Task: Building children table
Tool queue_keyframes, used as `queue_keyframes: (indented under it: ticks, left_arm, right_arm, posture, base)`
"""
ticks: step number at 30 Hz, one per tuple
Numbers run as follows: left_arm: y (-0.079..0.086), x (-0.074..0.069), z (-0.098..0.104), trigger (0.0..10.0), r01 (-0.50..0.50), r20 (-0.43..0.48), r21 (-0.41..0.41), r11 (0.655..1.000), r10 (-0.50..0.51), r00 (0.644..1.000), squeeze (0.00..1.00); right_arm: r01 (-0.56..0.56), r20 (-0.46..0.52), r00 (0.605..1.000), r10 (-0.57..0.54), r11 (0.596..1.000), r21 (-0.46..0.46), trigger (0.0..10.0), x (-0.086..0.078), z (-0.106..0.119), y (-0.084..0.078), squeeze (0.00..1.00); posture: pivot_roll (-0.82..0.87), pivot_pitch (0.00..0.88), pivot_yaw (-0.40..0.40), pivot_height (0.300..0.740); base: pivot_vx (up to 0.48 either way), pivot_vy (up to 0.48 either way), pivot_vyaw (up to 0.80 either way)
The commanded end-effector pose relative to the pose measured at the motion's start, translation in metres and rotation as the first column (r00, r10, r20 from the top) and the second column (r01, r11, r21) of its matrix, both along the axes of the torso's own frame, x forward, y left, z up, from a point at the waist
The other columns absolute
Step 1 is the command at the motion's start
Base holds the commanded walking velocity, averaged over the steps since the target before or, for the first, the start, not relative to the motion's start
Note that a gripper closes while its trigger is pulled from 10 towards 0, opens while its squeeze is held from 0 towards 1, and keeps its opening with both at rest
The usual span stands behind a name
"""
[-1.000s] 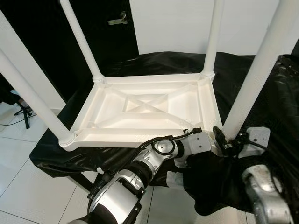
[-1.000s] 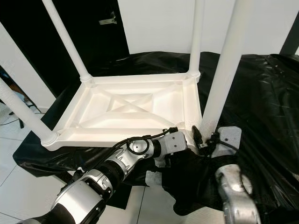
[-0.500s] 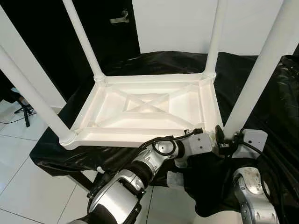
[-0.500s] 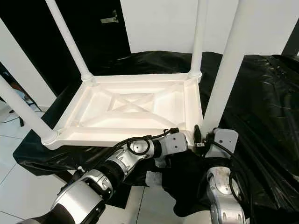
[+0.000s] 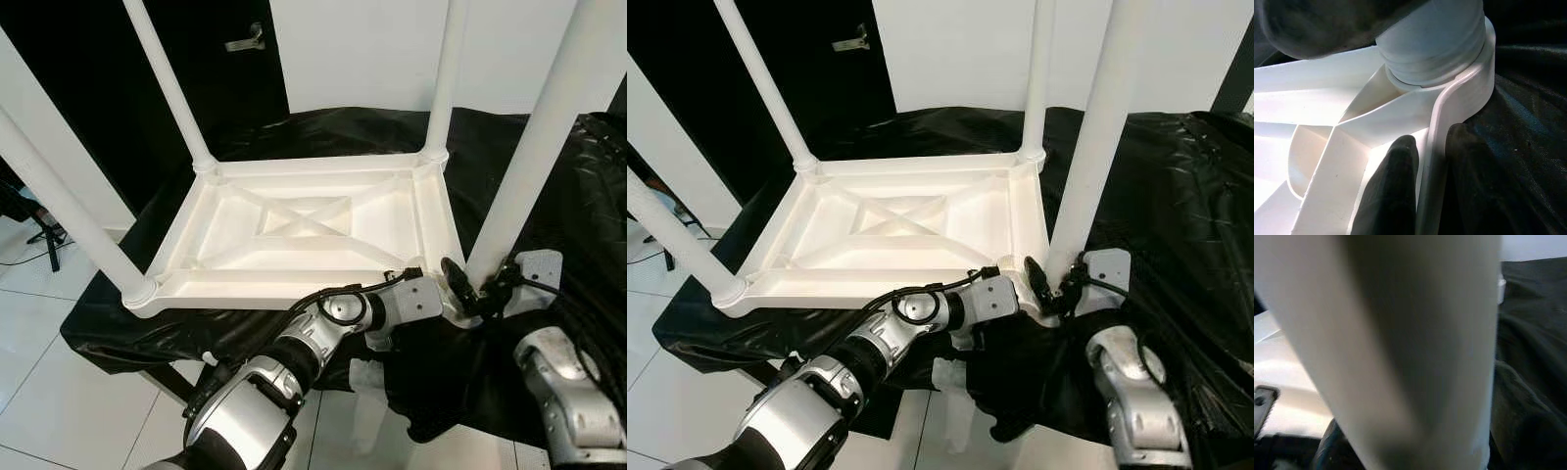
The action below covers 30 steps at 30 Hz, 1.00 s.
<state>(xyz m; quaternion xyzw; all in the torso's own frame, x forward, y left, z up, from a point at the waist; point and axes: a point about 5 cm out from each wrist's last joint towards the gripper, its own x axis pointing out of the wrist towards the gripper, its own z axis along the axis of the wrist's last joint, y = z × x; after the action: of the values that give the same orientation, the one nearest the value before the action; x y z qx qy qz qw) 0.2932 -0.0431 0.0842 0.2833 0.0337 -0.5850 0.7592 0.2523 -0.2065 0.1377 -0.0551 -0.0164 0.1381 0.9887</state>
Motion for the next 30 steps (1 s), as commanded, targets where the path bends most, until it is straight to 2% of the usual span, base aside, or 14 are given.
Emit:
queue_keyframes:
  ticks: [1, 4, 5, 6, 7, 8, 14, 19, 21, 24, 28, 30]
  left_arm:
    - [0.008, -0.018, -0.045, 10.0, -0.117, -0.116, 0.134, 0.984, 0.133, 0.984, 0.0]
    - [0.009, -0.017, -0.045, 10.0, -0.12, -0.114, 0.134, 0.984, 0.136, 0.984, 0.0]
    - [0.01, -0.017, -0.045, 10.0, -0.122, -0.114, 0.135, 0.983, 0.138, 0.984, 0.0]
    - [0.01, -0.017, -0.045, 10.0, -0.124, -0.113, 0.136, 0.983, 0.14, 0.984, 0.0]
    - [0.01, -0.017, -0.045, 10.0, -0.124, -0.113, 0.136, 0.983, 0.14, 0.984, 0.0]
    - [0.011, -0.016, -0.045, 10.0, -0.126, -0.113, 0.136, 0.983, 0.142, 0.983, 0.0]
    - [0.011, -0.017, -0.045, 10.0, -0.127, -0.115, 0.136, 0.983, 0.143, 0.983, 0.0]
    - [0.01, -0.017, -0.045, 10.0, -0.125, -0.115, 0.134, 0.983, 0.141, 0.983, 0.0]
    - [0.01, -0.017, -0.045, 10.0, -0.125, -0.114, 0.134, 0.983, 0.14, 0.983, 0.0]
    - [0.01, -0.017, -0.045, 10.0, -0.122, -0.115, 0.135, 0.983, 0.137, 0.984, 0.0]
    - [0.01, -0.017, -0.045, 10.0, -0.121, -0.115, 0.135, 0.983, 0.137, 0.984, 0.0]
    - [0.011, -0.017, -0.045, 10.0, -0.122, -0.114, 0.137, 0.983, 0.138, 0.984, 0.0]
  right_arm:
    - [-0.055, -0.035, 0.998, 0.055, 0.998, -0.002, 10.0, 0.001, 0.0, -0.005, 0.0]
    - [-0.114, -0.074, 0.991, 0.112, 0.993, -0.029, 10.0, 0.0, -0.003, -0.004, 0.0]
    - [-0.148, -0.104, 0.984, 0.143, 0.988, -0.045, 8.7, -0.001, -0.006, -0.003, 0.0]
    - [-0.179, -0.119, 0.978, 0.171, 0.982, -0.064, 4.4, -0.002, -0.007, -0.003, 0.0]
    - [-0.179, -0.119, 0.978, 0.171, 0.982, -0.064, 4.4, -0.002, -0.007, -0.003, 0.0]
    - [-0.195, -0.136, 0.973, 0.184, 0.978, -0.072, 0.0, -0.002, -0.009, -0.003, 0.0]
    - [-0.212, -0.173, 0.966, 0.193, 0.972, -0.1, 0.0, 0.001, -0.011, -0.006, 0.0]
    - [-0.2, -0.191, 0.964, 0.183, 0.977, -0.074, 0.0, -0.004, -0.016, -0.001, 0.0]
    - [-0.161, -0.184, 0.971, 0.15, 0.986, -0.048, 0.0, -0.007, -0.018, 0.003, 0.0]
    - [0.048, -0.105, 0.994, -0.043, 0.998, 0.041, 0.0, -0.019, -0.023, 0.015, 0.0]
    - [0.085, -0.087, 0.993, -0.08, 0.995, 0.058, 0.0, -0.022, -0.022, 0.017, 0.0]
    - [0.182, -0.051, 0.983, -0.177, 0.979, 0.095, 0.0, -0.031, -0.023, 0.02, 0.0]
  posture:
    - [0.01, 0.0, 0.085, 0.74]
    - [0.01, 0.0, 0.084, 0.74]
    - [0.01, 0.0, 0.082, 0.74]
    - [0.01, 0.0, 0.082, 0.74]
    - [0.01, 0.0, 0.082, 0.74]
    - [0.02, 0.0, 0.081, 0.74]
    - [0.01, 0.0, 0.082, 0.74]
    - [0.01, 0.0, 0.083, 0.74]
    - [0.01, 0.0, 0.083, 0.74]
    - [0.02, 0.0, 0.086, 0.74]
    - [0.02, 0.0, 0.086, 0.74]
    - [0.02, 0.0, 0.087, 0.74]
  base:
    - [0.0, 0.0, 0.0]
    - [0.0, 0.0, 0.0]
    - [0.0, 0.0, 0.0]
    - [0.0, 0.0, 0.0]
    - [0.0, 0.0, 0.0]
    - [0.0, 0.0, 0.0]
    - [0.0, 0.0, 0.0]
    - [0.0, 0.0, 0.0]
    - [0.0, 0.0, 0.0]
    - [0.0, 0.0, 0.0]
    - [0.0, 0.0, 0.0]
    - [0.0, 0.0, 0.0]
